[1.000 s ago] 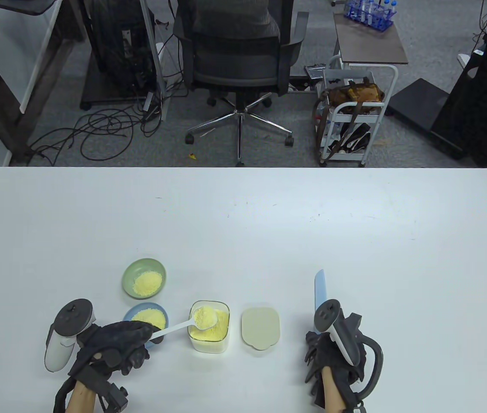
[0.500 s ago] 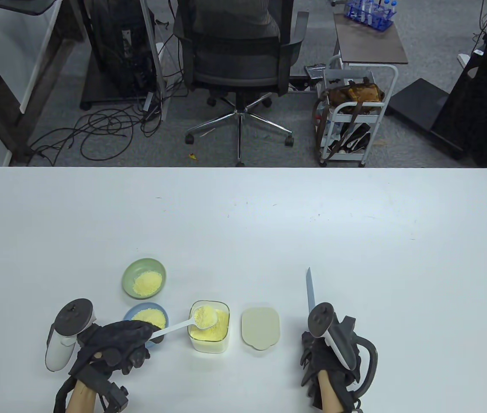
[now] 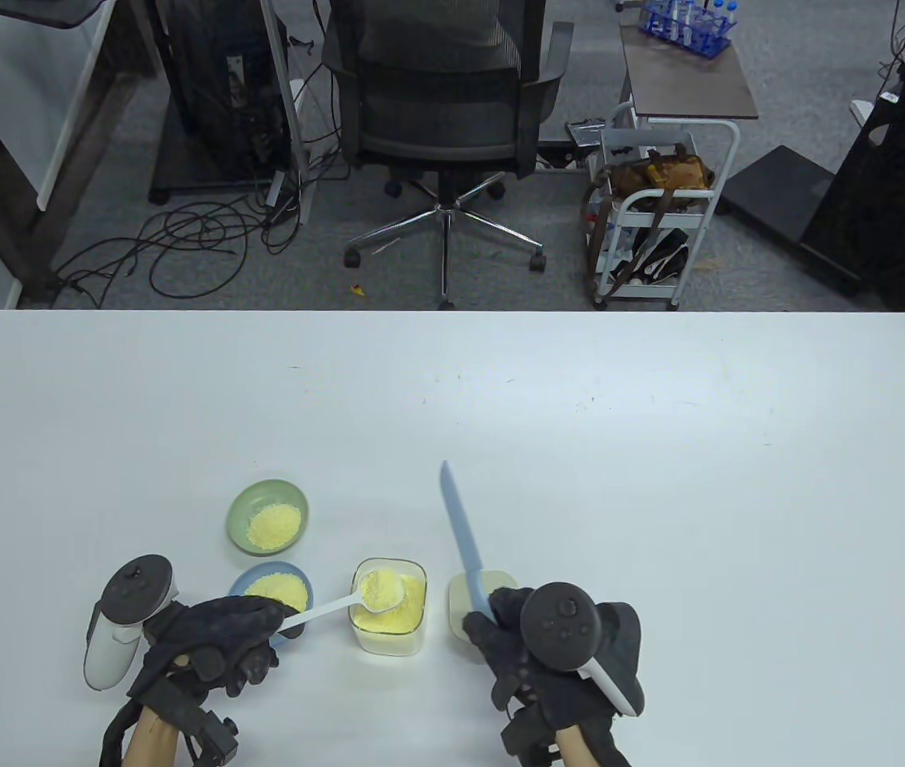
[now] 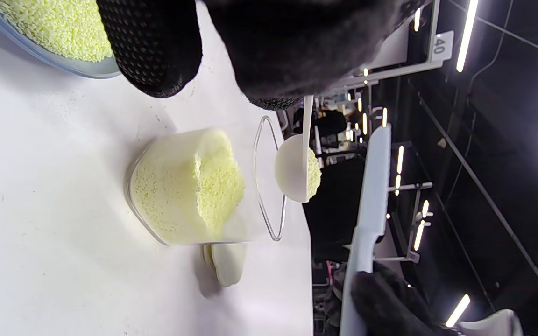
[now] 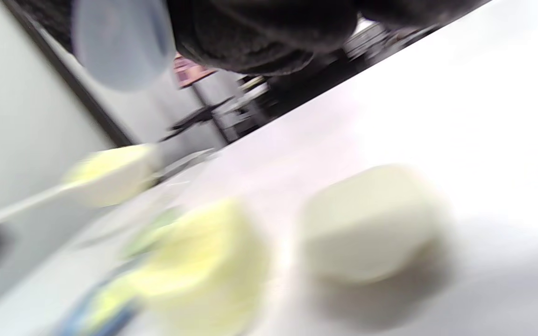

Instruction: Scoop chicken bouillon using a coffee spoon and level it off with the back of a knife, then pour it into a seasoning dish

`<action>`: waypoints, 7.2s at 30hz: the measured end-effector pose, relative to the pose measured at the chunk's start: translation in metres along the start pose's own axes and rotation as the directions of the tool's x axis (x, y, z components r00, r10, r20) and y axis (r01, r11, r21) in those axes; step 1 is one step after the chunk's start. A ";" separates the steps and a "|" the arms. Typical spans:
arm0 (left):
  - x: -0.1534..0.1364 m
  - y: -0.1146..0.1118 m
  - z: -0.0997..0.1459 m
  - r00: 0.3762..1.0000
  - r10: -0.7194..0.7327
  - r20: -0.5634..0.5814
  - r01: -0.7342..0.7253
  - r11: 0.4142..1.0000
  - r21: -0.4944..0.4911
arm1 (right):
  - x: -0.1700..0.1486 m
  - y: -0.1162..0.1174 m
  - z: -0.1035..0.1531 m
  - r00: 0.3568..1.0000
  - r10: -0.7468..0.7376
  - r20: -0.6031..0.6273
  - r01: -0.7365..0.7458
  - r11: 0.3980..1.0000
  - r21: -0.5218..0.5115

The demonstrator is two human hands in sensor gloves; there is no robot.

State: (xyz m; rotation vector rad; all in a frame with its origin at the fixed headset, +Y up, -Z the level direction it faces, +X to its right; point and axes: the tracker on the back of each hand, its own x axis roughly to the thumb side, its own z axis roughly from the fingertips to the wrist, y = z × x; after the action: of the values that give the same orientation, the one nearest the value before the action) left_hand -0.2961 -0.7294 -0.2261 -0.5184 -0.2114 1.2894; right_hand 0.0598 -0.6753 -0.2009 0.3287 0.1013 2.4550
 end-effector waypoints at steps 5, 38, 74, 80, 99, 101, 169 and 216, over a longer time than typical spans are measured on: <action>0.000 0.000 0.000 1.000 0.005 0.005 -0.005 1.000 -0.002 | 0.035 0.035 -0.003 0.991 -0.021 0.128 -0.003 0.984 0.181; 0.000 0.009 0.007 1.000 -0.021 -0.004 0.021 0.999 0.030 | -0.001 0.041 0.001 0.996 0.089 0.005 -0.088 0.977 0.194; -0.002 0.028 0.020 0.987 0.121 0.109 -0.145 0.957 0.250 | -0.158 -0.002 0.013 0.763 0.275 -0.585 -0.394 0.915 -0.085; -0.008 0.040 0.026 0.983 0.156 0.096 -0.180 0.925 0.335 | -0.125 -0.001 0.023 0.855 0.284 -0.434 -0.417 0.874 -0.249; -0.036 0.050 0.025 0.982 0.044 -0.184 0.088 0.756 0.649 | -0.110 0.025 0.021 0.940 0.209 -0.268 -0.273 0.934 -0.229; -0.037 0.050 0.023 0.980 0.029 -0.198 0.108 0.755 0.646 | -0.110 0.025 0.021 0.941 0.206 -0.267 -0.271 0.934 -0.234; -0.011 0.022 0.013 0.991 0.086 0.100 -0.109 0.961 0.253 | 0.014 0.096 -0.063 0.995 0.093 0.021 -0.095 0.971 0.218; 0.039 -0.043 0.000 0.754 -0.657 -0.021 0.617 0.696 0.367 | 0.005 0.099 -0.060 0.999 -0.035 0.039 0.027 0.980 0.196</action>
State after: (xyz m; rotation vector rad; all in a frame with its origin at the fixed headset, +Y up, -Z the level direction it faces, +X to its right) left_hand -0.2486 -0.7005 -0.2106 -0.0327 -0.2212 0.6351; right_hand -0.0195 -0.7495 -0.2424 0.4615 0.3290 2.4104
